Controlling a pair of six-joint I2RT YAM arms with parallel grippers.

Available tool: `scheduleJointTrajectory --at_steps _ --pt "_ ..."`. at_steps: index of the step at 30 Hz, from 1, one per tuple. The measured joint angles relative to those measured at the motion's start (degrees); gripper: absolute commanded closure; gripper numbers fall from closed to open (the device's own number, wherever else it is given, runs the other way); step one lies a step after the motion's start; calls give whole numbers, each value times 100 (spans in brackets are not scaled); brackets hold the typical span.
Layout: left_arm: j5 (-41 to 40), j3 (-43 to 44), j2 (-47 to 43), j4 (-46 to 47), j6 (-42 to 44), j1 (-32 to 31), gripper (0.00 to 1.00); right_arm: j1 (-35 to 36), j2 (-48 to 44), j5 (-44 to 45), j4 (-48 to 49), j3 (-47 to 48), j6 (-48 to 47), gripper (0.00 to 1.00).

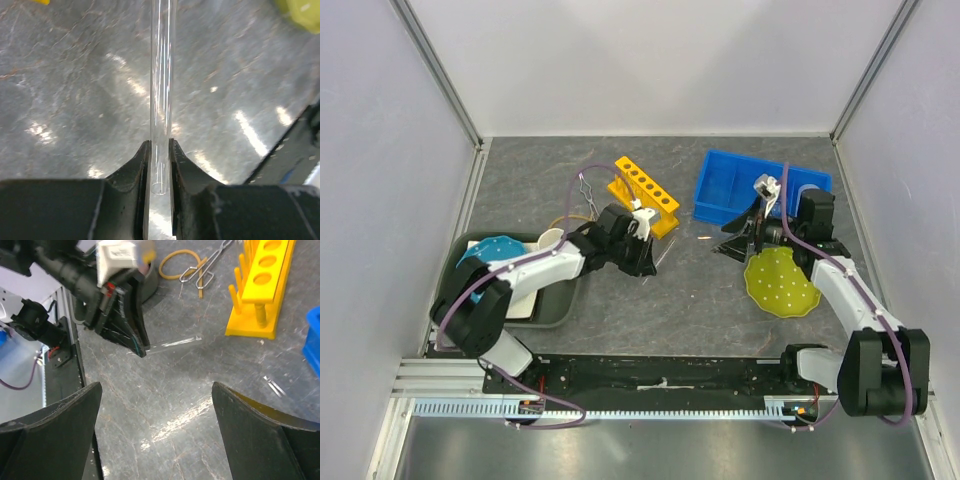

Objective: Organize the chemistry lab equipment

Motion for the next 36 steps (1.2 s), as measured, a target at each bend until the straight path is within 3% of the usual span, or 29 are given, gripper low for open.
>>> scheduleJointTrajectory --at_steps 7,15,23,29,32,35,36 --pt "474 -1165 -756 2076 -1528 -90 89 92 678 109 1458 -516 1698 2" --pt "245 -1440 -636 4236 -3018 -654 89 348 1014 960 3161 -1086 4002 12" --pt "-306 -1416 -15 5174 -3781 -1001 89 728 1375 1071 3733 -1097 4951 27" --pt "-632 -1384 138 5407 -4046 -1108 89 883 1375 1088 3799 -1095 5049 43" --pt "-789 -1373 138 5499 -4111 -1117 89 935 1405 1091 3773 -1095 5023 58" --pt "-898 -1349 138 5508 -4151 -1126 84 988 1469 1086 3720 -1093 4983 69" --pt "-922 -1342 138 5475 -4155 -1130 78 997 1475 1078 3709 -1088 4981 76"
